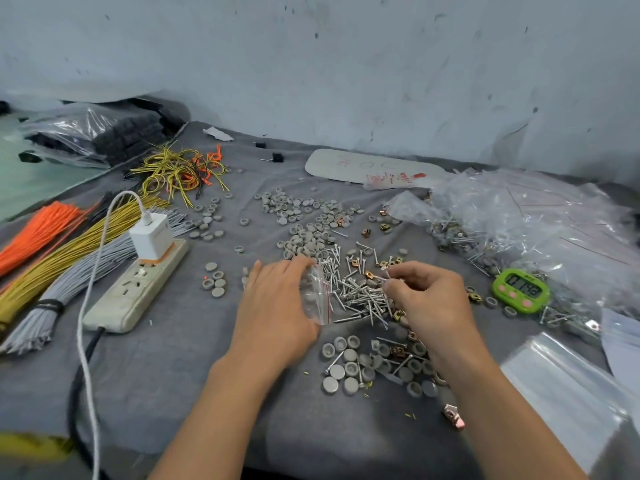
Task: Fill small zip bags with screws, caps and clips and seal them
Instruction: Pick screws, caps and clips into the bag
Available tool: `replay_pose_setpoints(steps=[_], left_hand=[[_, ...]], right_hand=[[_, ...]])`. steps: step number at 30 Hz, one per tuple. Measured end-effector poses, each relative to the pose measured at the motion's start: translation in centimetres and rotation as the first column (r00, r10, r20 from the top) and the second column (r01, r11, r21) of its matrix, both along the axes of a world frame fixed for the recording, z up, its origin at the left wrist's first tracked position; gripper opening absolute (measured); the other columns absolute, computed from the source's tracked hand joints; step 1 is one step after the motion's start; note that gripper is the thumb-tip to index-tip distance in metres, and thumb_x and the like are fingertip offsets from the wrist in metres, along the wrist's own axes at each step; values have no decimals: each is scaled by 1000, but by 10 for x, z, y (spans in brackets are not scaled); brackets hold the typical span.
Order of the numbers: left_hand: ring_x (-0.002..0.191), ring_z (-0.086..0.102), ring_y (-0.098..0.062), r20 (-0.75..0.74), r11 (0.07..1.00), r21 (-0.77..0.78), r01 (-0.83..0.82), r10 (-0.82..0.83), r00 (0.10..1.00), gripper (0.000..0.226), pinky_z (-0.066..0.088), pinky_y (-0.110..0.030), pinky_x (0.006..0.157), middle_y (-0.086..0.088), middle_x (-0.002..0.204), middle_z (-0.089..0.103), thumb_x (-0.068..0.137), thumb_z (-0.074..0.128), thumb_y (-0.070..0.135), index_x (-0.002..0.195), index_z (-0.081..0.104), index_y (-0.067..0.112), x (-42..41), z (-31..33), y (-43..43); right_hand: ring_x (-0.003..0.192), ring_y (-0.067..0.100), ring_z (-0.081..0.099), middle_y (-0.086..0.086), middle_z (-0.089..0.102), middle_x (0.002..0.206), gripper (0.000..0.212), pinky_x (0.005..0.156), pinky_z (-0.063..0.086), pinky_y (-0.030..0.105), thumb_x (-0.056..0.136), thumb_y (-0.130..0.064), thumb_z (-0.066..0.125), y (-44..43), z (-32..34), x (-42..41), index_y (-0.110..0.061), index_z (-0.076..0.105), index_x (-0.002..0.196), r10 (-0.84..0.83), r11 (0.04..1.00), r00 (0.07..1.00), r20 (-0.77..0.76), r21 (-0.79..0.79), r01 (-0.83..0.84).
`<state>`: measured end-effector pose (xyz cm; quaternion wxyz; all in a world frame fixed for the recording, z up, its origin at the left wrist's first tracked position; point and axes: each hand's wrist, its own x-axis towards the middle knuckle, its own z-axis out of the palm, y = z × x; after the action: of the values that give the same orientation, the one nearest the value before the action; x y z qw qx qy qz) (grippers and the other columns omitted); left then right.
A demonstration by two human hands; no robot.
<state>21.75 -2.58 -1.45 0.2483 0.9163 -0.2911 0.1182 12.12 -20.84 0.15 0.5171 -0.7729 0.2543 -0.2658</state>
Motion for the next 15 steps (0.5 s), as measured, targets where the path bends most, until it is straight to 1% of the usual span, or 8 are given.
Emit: replay_pose_setpoints(steps=[2, 4, 5, 7, 9, 10, 12, 15], left_hand=[[125, 48, -14, -4, 1000, -6, 11, -11, 1000, 75, 7, -30, 124, 12, 124, 56, 69, 78, 35, 136, 46, 35, -1, -1, -2], [127, 48, -13, -20, 1000, -12, 14, -14, 1000, 78, 6, -29, 123, 12, 127, 56, 68, 79, 34, 138, 46, 35, -2, 0, -6], [129, 47, -13, -31, 1000, -6, 19, -19, 999, 81, 6, -29, 124, 11, 130, 56, 67, 79, 33, 140, 45, 35, -1, 1, -8], [130, 47, -14, -47, 1000, 9, 21, -20, 999, 82, 7, -31, 124, 10, 133, 56, 68, 80, 34, 142, 44, 34, -1, 2, -12], [130, 47, -14, -60, 1000, 11, 20, -19, 998, 80, 8, -32, 125, 9, 133, 56, 70, 79, 34, 142, 43, 34, -2, 3, -16], [130, 47, -15, -63, 1000, 11, 21, -20, 998, 79, 8, -32, 125, 9, 132, 56, 71, 78, 34, 142, 44, 34, -3, 4, -18], [128, 48, -15, -60, 1000, 1, 23, -22, 998, 76, 9, -31, 124, 9, 127, 57, 73, 78, 34, 141, 45, 34, -5, 5, -22], [116, 47, -12, -58, 999, -21, 30, -31, 998, 74, 22, -31, 118, 15, 111, 48, 71, 81, 34, 137, 46, 35, -9, 5, -25]], right_hand=[[49, 3, 60, -9, 72, 66, 16, 46, 50, 23, 89, -18, 77, -4, -2, 2, -34, 79, 89, 8, 1000, 998, -64, -2, -8], [52, 0, 64, -15, 73, 67, 20, 52, 52, 23, 93, -12, 70, -8, -4, 4, -30, 78, 94, 22, 993, 985, -172, -109, -41], [57, -2, 67, -17, 74, 74, 28, 56, 53, 20, 95, -7, 64, -8, -4, 5, -32, 77, 98, 34, 986, 977, -209, -155, -67], [67, -1, 71, -15, 76, 92, 39, 61, 56, 18, 98, 1, 55, -10, -4, 5, -29, 76, 111, 71, 983, 973, -221, -151, -106], [66, 0, 72, -16, 75, 99, 42, 58, 55, 16, 98, 3, 56, -12, -1, 3, -30, 73, 118, 70, 985, 977, -200, -140, -99], [65, 1, 73, -16, 75, 99, 43, 58, 55, 17, 97, 2, 58, -14, 0, 2, -32, 72, 117, 61, 985, 981, -186, -145, -89], [64, 3, 74, -13, 78, 93, 34, 60, 60, 25, 95, -1, 64, -15, 2, 0, -33, 71, 102, 37, 987, 990, -137, -148, -57], [58, 9, 74, -7, 76, 69, 20, 53, 61, 31, 93, -7, 68, -11, 5, -3, -25, 71, 85, 4, 997, 998, -70, -80, -10]])
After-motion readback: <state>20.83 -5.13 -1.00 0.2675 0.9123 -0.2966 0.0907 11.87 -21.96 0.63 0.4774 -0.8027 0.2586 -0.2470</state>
